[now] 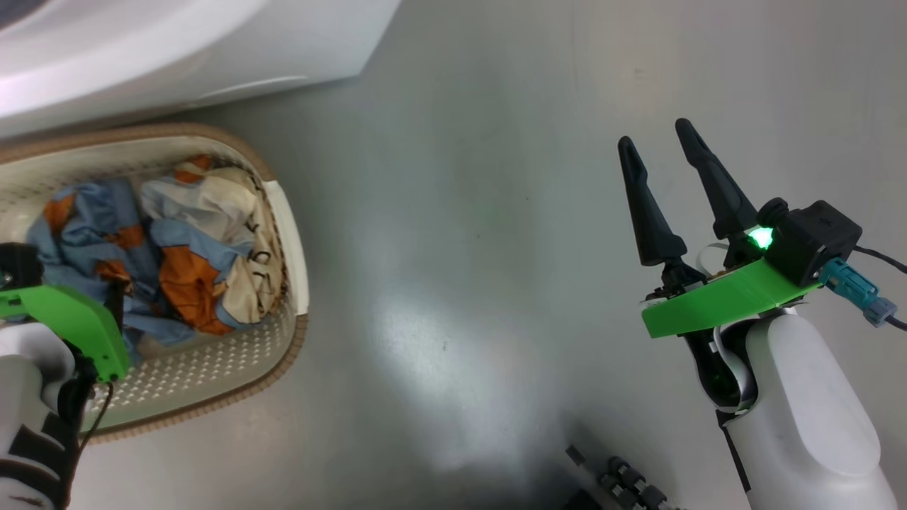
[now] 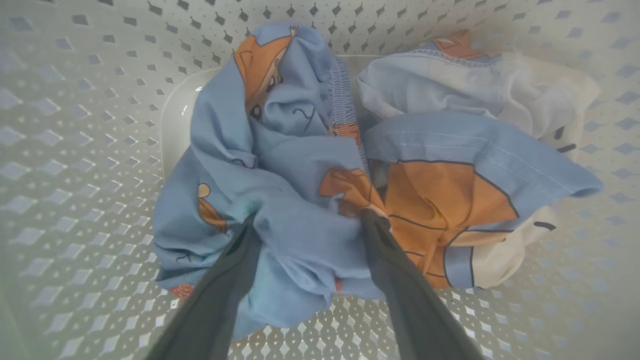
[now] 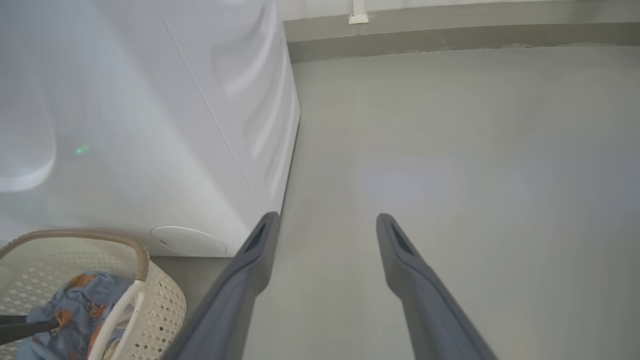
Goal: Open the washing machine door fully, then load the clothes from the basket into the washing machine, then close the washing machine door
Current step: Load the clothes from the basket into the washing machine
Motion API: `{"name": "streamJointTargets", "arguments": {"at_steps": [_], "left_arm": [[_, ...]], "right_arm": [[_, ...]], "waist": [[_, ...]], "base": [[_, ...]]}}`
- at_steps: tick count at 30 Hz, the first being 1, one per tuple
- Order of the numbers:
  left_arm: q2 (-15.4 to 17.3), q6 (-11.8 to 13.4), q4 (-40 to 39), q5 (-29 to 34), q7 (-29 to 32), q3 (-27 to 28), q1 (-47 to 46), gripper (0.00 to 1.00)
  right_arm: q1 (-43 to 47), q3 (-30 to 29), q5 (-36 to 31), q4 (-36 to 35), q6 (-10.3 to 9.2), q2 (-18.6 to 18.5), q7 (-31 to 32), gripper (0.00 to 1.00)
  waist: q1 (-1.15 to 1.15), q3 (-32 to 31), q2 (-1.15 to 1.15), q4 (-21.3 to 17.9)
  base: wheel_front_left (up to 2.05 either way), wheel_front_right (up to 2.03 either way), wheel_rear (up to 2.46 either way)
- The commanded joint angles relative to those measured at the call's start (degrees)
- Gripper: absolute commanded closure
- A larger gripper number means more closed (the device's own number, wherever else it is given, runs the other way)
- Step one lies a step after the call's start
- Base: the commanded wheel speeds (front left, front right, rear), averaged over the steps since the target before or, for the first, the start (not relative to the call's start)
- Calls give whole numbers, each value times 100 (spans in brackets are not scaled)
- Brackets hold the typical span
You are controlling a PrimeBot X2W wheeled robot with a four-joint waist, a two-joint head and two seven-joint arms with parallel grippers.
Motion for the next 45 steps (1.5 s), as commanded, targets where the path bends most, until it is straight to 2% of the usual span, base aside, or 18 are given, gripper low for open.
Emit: {"name": "streamJointTargets", "arguments": {"at_steps": [1,10,18,19,21,22,32,45], "left_arm": [[305,-8,-22,-90,31,62,-16,0],[551,-8,83,-264,175,-118,-319,0],[630,41,206,-260,410,-189,-502,0],[636,52,214,-263,458,-197,-510,18],[653,59,227,-278,530,-203,-517,77],[656,59,232,-295,583,-200,-515,100],[497,37,250,-462,408,-155,-393,100],[-12,-1,253,-847,-866,12,220,100]], "right_arm": [[110,98,5,-125,53,40,-43,0],[20,180,24,-165,53,132,-43,0],[-19,233,43,-212,53,197,-43,0],[-27,238,44,-214,53,202,-43,0],[-43,244,43,-223,53,212,-43,0],[-49,243,41,-232,53,216,-43,0],[-6,133,6,-216,53,195,-43,0],[330,-72,-13,-58,53,-22,-43,0]], "waist": [[0,167,0,-135],[0,424,0,-272],[0,533,0,-348],[0,538,0,-359],[0,539,0,-380],[0,536,0,-388],[0,292,0,-250],[0,-715,0,212]], "base": [[0,0,0],[0,0,0],[0,0,0],[0,0,0],[0,0,0],[0,0,0],[0,0,0],[0,0,0]]}}
